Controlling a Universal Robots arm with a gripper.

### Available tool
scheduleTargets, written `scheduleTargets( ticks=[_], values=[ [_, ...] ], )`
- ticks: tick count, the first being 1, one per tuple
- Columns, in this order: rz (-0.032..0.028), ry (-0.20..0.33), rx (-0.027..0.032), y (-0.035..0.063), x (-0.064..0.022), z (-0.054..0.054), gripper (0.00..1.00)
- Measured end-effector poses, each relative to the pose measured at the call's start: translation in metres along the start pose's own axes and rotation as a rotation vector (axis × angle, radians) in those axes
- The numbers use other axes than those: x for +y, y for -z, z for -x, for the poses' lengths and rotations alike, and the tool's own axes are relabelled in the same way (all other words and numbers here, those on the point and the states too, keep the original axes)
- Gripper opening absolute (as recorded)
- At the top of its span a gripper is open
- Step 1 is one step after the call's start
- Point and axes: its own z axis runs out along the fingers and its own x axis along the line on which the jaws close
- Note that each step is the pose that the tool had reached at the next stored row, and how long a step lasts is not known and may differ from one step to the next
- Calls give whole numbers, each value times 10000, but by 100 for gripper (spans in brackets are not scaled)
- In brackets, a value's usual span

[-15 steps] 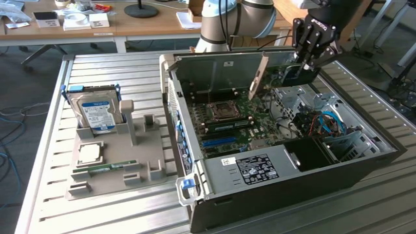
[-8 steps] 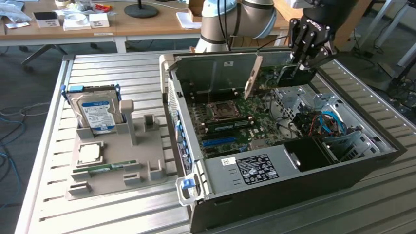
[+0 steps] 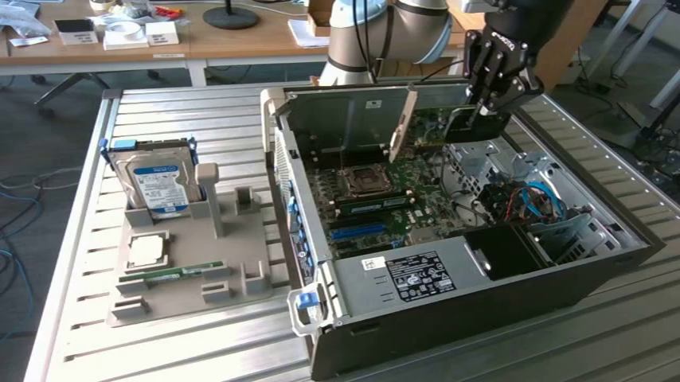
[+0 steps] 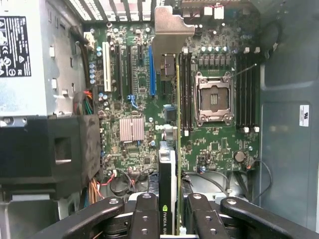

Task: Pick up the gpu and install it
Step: 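Insert the gpu into the slot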

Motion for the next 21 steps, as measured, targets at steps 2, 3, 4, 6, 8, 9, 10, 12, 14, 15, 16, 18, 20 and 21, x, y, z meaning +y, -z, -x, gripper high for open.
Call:
scheduleTargets(
  ticks=[2,3,4,6,8,9,10,12,14,15,16,18,20,21],
  values=[
    [-1,-16,0,0,27,-2,27],
    [-1,-23,0,1,39,-2,27],
    [-2,-32,-2,0,51,-3,27],
    [-4,-55,-10,0,85,-5,27],
    [-5,-86,-16,1,119,-7,27],
    [-6,-100,-19,1,130,-8,27],
    [-7,-110,-21,1,134,-8,27],
    [-6,-113,-20,2,135,-8,27],
    [-7,-113,-21,2,134,-8,27],
    [-6,-114,-20,2,135,-8,27],
    [-6,-114,-20,2,135,-9,27],
    [-7,-115,-21,2,135,-9,27],
    [-7,-117,-20,1,148,-9,27],
    [-7,-114,-20,1,158,-10,27]
  ],
)
